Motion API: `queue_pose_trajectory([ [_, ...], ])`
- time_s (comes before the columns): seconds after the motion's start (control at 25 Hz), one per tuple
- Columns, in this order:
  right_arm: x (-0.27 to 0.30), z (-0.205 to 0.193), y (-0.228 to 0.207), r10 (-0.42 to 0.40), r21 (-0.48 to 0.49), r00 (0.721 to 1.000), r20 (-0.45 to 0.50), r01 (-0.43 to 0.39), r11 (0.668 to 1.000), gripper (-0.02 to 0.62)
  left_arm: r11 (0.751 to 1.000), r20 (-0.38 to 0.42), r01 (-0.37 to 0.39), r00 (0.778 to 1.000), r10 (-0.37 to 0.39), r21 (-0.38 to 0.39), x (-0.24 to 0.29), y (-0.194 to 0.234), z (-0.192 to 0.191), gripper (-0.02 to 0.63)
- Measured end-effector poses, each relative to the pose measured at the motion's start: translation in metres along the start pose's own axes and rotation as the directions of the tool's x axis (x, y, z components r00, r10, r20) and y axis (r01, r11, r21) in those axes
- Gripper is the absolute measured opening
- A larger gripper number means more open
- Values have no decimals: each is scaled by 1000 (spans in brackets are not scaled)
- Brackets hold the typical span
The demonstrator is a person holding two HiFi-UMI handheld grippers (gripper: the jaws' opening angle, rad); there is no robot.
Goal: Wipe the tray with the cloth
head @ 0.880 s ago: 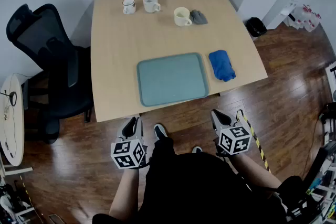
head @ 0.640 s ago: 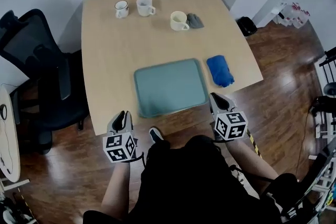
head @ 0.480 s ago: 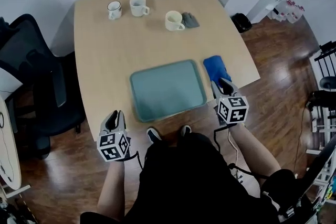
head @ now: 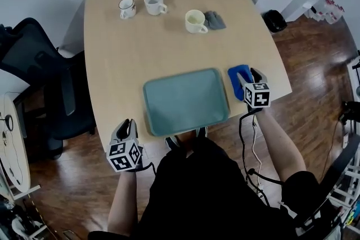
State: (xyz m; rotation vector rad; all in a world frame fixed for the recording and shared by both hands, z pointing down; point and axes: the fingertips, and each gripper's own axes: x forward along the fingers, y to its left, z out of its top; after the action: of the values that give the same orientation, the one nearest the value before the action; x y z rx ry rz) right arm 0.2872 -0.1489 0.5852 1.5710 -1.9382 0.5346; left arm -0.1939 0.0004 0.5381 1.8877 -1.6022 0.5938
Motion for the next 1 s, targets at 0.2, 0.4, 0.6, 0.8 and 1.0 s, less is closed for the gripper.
queue_pose_trajectory([
  [0.2,28,-24,6,16,-56,998,-63,-20,998,304,1000,-28,0,1000,0,-6,15,-8,1,66],
  [0.4,39,-35,6,16,-85,998,-63,-22,996,247,1000,-40,19,999,-19,-10,28,-22,1,65],
  [0.6,42,-39,8,25,-147,997,-75,-36,989,158,999,-55,31,998,-32,-18,33,-31,-3,64],
  [0.8,28,-26,13,142,-47,988,-53,-144,988,110,999,-45,39,998,-40,-23,28,-34,-1,65],
  [1.0,-22,66,80,456,376,838,299,-543,751,110,998,-27,13,1000,-14,-55,21,-20,-4,64],
])
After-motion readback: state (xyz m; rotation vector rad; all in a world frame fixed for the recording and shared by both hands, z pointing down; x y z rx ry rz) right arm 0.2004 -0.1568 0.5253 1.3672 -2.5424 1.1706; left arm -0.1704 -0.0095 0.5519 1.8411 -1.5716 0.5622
